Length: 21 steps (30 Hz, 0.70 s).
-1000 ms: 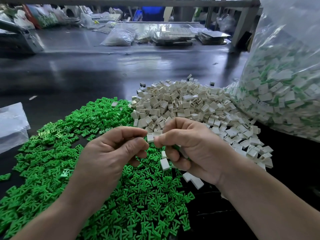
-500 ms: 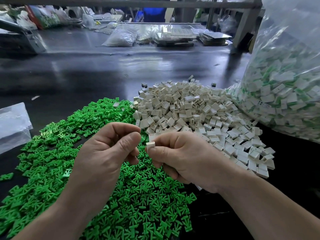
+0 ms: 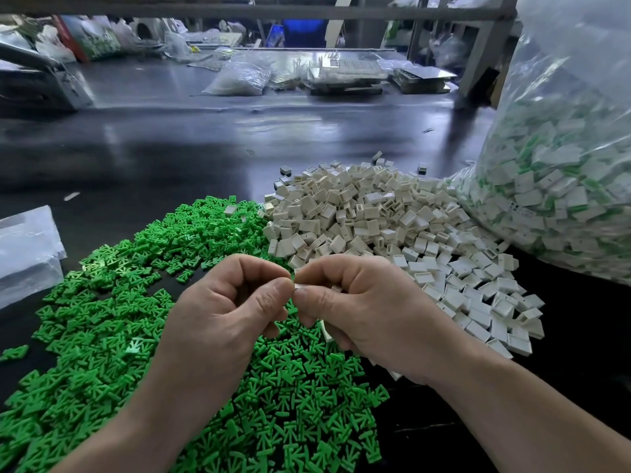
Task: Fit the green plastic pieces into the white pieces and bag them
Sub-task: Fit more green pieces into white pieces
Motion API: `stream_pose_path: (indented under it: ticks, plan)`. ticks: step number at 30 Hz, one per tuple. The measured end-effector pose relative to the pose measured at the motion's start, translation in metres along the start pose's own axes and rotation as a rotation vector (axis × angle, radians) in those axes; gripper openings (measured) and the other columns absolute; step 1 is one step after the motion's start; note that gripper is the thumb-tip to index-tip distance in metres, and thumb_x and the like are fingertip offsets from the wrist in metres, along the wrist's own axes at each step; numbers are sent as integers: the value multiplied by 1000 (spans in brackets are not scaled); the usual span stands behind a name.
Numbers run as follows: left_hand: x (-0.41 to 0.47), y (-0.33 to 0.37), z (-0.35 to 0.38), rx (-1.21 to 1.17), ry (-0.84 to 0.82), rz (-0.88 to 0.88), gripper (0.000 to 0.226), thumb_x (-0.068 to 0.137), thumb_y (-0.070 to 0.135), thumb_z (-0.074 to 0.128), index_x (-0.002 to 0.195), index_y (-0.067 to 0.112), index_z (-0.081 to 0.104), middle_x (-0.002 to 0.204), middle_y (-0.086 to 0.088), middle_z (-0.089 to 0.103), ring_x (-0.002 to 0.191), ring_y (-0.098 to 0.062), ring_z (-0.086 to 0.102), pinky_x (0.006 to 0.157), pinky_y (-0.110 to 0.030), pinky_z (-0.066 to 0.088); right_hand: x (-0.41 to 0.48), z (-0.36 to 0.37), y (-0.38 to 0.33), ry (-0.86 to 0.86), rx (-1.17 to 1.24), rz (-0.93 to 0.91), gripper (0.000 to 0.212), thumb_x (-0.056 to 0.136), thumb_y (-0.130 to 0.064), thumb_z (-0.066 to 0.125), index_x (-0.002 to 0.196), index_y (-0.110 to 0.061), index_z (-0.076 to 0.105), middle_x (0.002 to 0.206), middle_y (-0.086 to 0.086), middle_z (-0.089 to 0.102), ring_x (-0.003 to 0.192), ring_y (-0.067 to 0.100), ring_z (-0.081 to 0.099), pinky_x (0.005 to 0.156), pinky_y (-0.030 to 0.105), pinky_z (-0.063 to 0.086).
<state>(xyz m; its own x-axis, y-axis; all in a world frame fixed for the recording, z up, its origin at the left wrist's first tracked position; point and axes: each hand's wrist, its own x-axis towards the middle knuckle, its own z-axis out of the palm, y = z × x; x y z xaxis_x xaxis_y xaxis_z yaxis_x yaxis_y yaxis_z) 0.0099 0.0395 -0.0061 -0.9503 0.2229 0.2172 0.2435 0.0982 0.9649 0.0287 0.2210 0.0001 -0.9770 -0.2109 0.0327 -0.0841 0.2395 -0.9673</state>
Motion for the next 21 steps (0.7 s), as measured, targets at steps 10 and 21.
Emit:
stream_pose_path:
  ticks: [10, 21]
  plan:
    - [3, -5, -5, -286, -71, -117, 28, 73, 40, 75, 88, 16, 72, 79, -13, 70, 69, -26, 66, 56, -29, 52, 1, -1, -7, -31, 302, 148, 15, 98, -22, 64, 85, -22, 71, 68, -2, 64, 43, 6, 45, 36, 15, 31]
    - [4, 5, -7, -871, -482, -418, 45, 75, 29, 84, 114, 12, 70, 74, -11, 70, 60, -20, 69, 44, -24, 54, 1, 3, -7, -159, 603, 173, 14, 86, -27, 68, 75, -19, 67, 62, 1, 55, 37, 7, 41, 31, 14, 28]
